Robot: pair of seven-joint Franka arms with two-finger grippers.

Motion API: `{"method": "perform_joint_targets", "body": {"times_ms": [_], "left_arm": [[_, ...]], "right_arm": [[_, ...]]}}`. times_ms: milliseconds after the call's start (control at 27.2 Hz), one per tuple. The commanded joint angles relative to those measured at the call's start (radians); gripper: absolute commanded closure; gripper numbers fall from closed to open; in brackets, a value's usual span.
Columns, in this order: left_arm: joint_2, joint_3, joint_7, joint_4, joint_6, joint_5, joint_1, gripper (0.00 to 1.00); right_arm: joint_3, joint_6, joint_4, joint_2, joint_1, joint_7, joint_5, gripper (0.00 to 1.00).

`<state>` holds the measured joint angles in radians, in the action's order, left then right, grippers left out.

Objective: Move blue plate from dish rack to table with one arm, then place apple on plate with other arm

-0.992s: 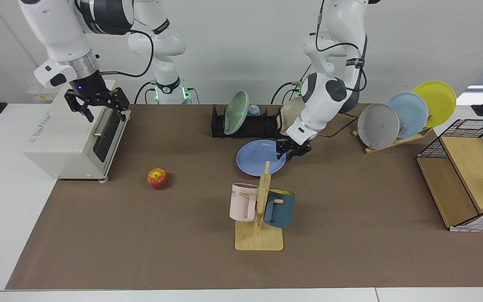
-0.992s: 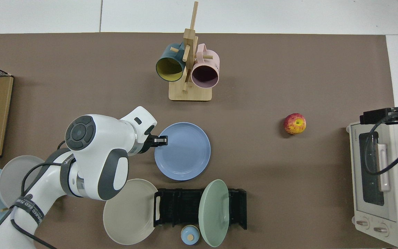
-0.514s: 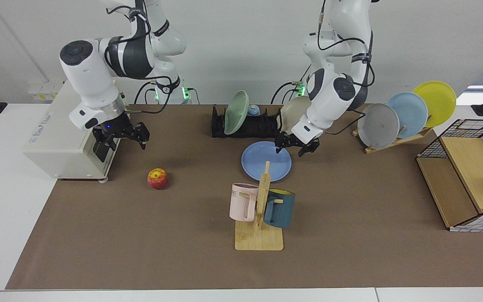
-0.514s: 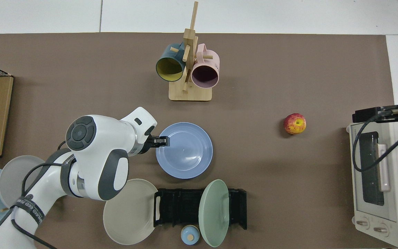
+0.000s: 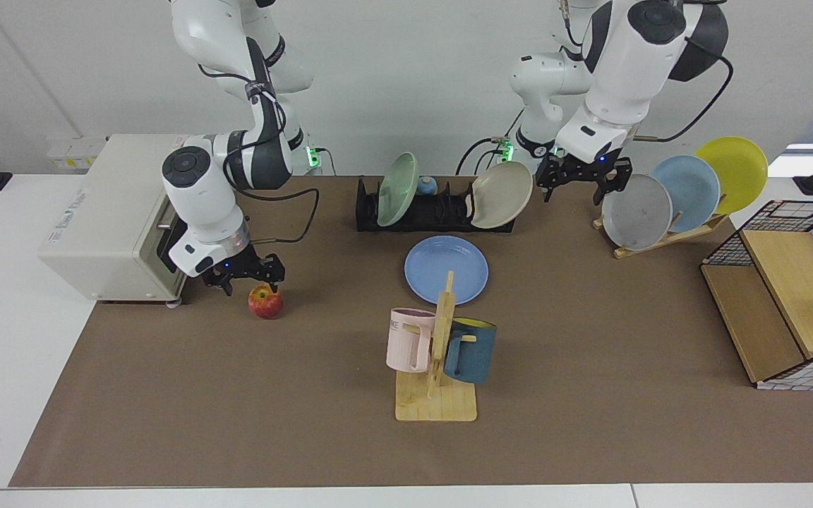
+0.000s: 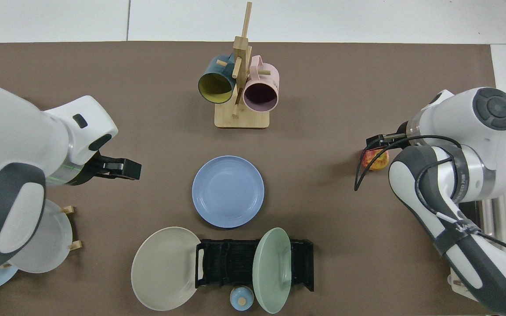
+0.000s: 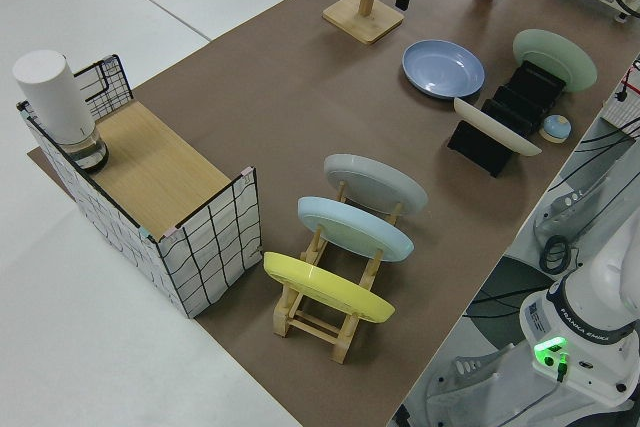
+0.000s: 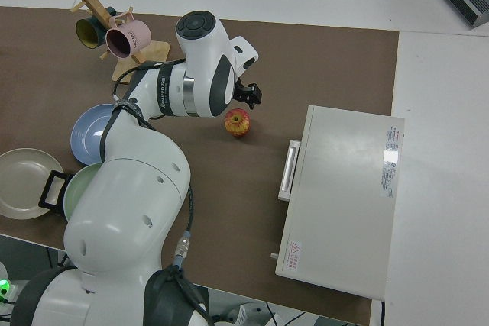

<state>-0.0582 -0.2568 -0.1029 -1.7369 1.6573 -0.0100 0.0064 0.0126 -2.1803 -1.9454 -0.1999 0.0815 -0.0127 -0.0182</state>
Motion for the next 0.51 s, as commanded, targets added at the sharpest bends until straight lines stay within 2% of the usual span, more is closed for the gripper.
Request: {"method": "perform_joint_targets", "body": {"times_ms": [0, 257, 478], "left_arm": [[0.031, 0.036, 0.031, 0.151, -0.102, 0.027, -0.005, 0.01], [0.054, 0.044, 0.06, 0.25, -0.143, 0.093, -0.009, 0.0], [0.044, 0.047, 0.063, 0.252, -0.145, 0.084, -0.006, 0.0]], "right_arm": [[-0.002, -0.025, -0.015, -0.007, -0.002, 0.016, -0.048, 0.0], [-0.002, -0.17, -0.084, -0.047, -0.009, 0.072, -0.055, 0.0], [-0.003, -0.184, -0.096, -0.055, -0.014, 0.083, -0.06, 0.0]]}}
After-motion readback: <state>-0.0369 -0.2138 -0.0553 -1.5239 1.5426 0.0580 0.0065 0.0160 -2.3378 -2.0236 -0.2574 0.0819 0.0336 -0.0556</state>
